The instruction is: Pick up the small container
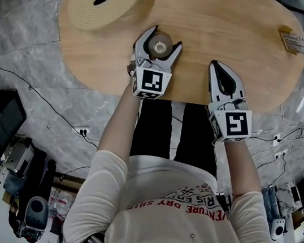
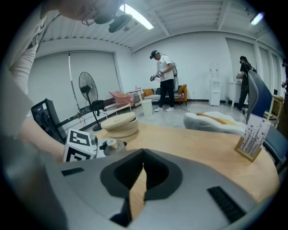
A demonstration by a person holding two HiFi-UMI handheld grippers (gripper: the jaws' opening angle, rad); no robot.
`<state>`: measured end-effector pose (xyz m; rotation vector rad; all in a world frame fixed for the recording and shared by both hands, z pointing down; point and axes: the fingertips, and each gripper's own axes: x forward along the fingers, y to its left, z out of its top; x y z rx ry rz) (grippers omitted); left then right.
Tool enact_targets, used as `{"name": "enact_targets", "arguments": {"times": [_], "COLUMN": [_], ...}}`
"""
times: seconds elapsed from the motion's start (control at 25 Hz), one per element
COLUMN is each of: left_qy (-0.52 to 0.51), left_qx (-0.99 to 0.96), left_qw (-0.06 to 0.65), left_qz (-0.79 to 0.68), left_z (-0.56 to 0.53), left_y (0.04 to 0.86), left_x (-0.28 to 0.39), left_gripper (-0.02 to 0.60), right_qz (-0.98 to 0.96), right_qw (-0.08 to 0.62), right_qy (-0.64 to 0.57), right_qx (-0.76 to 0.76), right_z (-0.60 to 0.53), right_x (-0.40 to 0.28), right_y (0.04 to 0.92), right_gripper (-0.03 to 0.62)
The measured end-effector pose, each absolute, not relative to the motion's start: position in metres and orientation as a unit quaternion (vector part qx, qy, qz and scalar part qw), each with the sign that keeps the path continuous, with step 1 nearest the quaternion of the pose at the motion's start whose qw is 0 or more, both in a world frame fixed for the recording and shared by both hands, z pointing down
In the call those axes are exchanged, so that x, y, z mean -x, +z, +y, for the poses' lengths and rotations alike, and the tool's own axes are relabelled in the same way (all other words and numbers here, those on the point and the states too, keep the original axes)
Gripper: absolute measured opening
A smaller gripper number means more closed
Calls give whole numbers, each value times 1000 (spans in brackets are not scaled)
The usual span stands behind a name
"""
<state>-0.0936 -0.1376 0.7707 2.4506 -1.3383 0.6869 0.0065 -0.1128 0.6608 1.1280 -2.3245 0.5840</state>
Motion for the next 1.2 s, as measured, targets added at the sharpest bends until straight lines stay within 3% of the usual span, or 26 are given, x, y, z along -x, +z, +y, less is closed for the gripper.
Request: {"name": "enact_targets", "arguments": {"times": [0.28, 0.52, 1.0, 1.2], "left_qy": [229, 251, 194, 175], "left_qx": [-846, -851, -847, -845], "left_qw": [160, 140, 101, 108], "left_qz": [-453, -439, -484, -493], "left_z": [-131, -121, -116, -109], "left_y": [764, 715, 525, 448], "left_x": [90, 84, 72, 65], "left_gripper": [344, 344, 344, 344], "right_qz": [-851, -860, -887, -891], "right_qw": [244, 229, 199, 155], "right_qy": [211, 205, 166, 159], "right_qx": [-414, -407, -383, -396], "right_z": [-112, -112, -106, -110], "right_x": [-15, -20, -37, -49], "right_y": [651, 615, 494, 426], "right_gripper": [6, 6, 6, 6]}}
